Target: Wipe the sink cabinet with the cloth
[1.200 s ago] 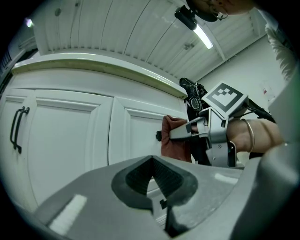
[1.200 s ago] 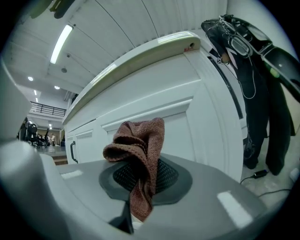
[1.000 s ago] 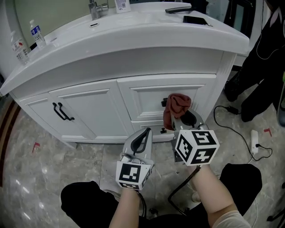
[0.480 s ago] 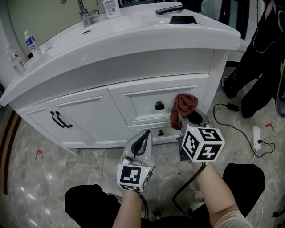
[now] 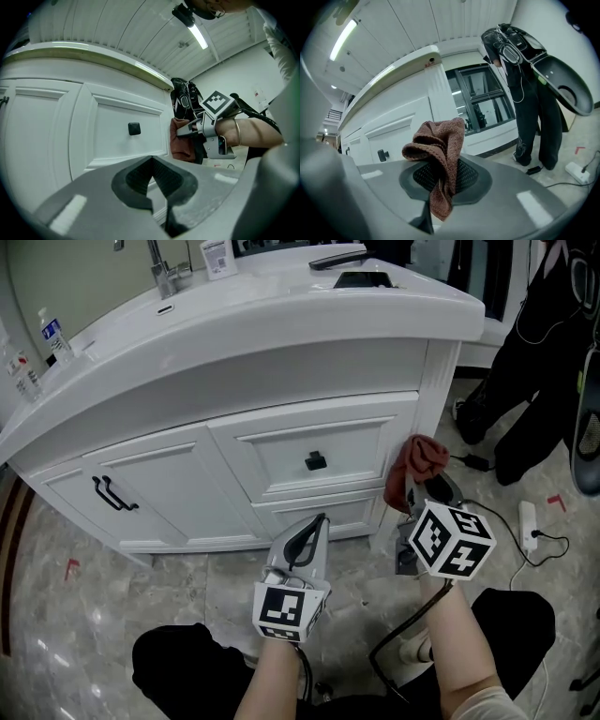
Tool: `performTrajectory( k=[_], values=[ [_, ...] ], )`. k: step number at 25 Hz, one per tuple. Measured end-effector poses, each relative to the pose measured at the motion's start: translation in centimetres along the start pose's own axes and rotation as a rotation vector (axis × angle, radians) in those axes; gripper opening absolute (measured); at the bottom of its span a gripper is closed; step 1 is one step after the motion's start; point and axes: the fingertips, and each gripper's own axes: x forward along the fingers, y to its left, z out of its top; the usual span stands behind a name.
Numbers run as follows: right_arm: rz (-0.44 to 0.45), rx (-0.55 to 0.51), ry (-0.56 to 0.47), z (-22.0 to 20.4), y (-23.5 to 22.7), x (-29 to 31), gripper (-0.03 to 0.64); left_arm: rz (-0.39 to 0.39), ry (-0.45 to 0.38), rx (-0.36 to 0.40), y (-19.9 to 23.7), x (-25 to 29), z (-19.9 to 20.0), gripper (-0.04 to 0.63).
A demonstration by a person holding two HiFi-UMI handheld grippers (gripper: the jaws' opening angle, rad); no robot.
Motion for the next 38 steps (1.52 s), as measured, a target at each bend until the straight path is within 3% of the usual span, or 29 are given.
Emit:
performTrajectory(
  k=[4,14,21,28,38],
  values=[
    [0.049,-0.015,0.006,-1.0,2.1,-0.3,0.080,0.022,0.017,0.007,0.7,-0.5,-0.3,0.000],
    [0.347,-0.071,0.149,-9.1,16.6,2.1,0.081,0.173,0.034,-0.006,7.5,-4.9,-1.6,0.001],
    [0.478,-0.088,0.221,-12.9,23.5,4.2,0.081,0.252,0.041,-0.010,11.6,-7.6,-2.1,0.000],
    [0.453,-0.080,0.219,-13.1,23.1,5.3,0.081,0.274,0.017,-0.062,12.8,-7.5,-2.2,0.000],
    [0.388,0.045,0.226,-11.3,17.8,4.8,0.081,0.204,0.011,-0.071,10.0,-4.7,-2.2,0.000]
  ],
)
